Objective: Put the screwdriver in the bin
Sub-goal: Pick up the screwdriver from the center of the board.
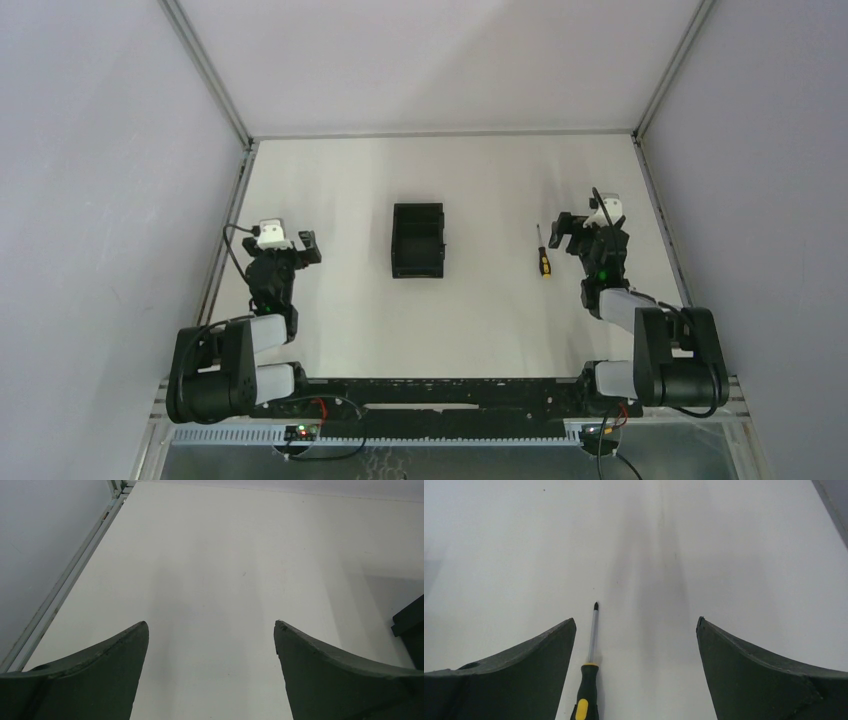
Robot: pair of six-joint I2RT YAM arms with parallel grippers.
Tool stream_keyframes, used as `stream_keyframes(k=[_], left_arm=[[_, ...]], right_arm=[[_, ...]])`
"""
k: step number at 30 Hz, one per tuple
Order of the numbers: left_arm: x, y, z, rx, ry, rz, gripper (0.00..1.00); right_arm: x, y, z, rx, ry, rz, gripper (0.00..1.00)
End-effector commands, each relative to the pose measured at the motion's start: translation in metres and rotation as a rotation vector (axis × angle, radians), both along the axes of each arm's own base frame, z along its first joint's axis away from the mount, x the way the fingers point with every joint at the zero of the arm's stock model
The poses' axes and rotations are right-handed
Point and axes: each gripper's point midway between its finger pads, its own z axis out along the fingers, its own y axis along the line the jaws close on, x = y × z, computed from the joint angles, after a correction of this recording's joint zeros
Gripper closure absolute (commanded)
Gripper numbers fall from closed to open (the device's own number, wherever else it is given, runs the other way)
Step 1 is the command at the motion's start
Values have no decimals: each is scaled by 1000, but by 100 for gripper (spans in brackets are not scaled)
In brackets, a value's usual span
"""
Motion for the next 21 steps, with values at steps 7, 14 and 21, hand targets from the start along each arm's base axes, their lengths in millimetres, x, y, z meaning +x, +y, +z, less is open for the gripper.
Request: stream_keyframes(k=[7,14,21], left_arm=[[5,-1,20,30,-71,-6,0],[5,-1,20,30,-71,-7,0],[5,-1,20,30,-71,-6,0]], right_arm=[[4,3,30,-26,11,17,0],[0,7,51,-25,62,33,0],[1,5,71,-18,150,12,1]])
